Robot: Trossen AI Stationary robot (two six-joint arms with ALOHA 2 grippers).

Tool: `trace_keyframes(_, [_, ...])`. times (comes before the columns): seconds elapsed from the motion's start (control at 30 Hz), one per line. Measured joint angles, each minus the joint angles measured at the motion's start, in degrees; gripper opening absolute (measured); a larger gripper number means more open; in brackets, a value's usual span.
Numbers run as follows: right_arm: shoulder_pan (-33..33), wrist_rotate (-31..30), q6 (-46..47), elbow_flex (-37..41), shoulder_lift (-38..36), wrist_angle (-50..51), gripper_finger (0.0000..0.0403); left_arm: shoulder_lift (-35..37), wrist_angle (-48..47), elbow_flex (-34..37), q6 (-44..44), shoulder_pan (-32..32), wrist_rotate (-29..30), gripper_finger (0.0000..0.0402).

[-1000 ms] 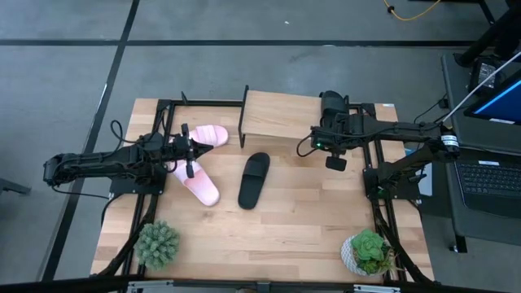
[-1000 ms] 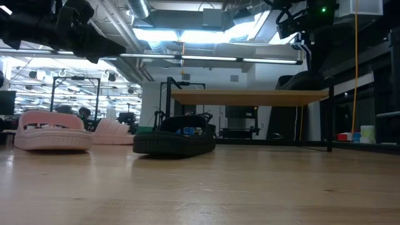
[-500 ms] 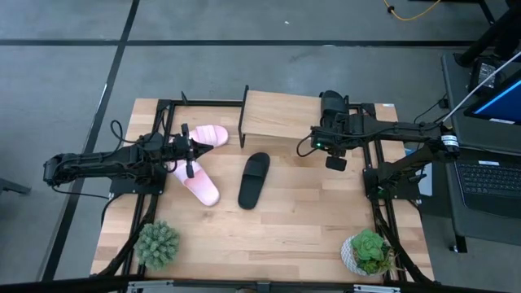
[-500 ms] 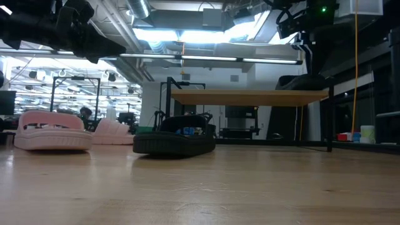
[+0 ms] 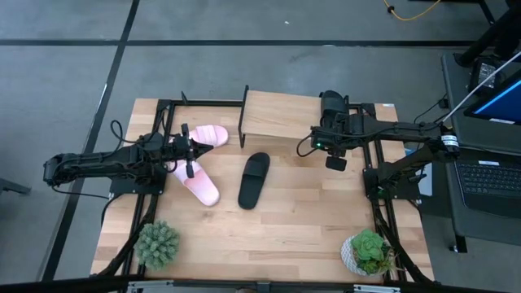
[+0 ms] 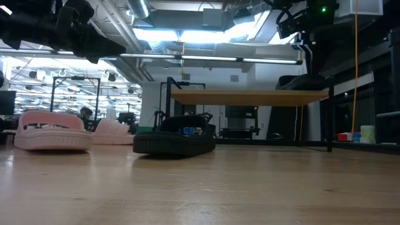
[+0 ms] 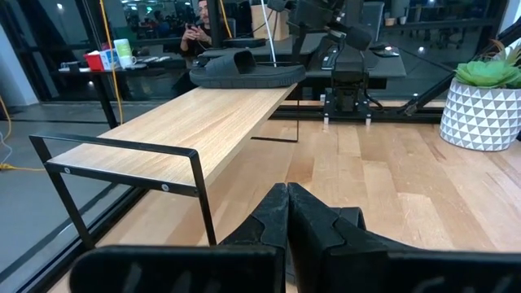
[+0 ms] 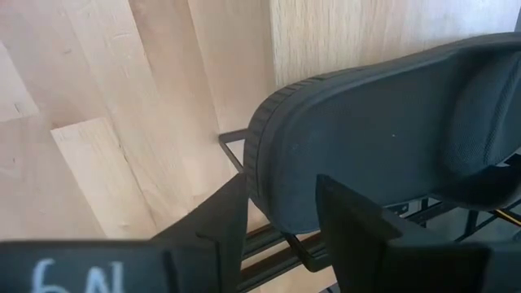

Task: Pick and place slides into the shelf
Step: Put the black slides on the shelf

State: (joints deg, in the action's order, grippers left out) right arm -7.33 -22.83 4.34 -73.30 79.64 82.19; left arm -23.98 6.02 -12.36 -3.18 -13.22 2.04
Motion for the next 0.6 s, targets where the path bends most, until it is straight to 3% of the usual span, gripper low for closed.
trace_keyframes(0.6, [0.0, 3.5, 0.0, 0.0, 0.0, 0.0, 0.0146, 0.0, 0.0, 0.0, 0.0, 0.0, 0.0, 0.0000])
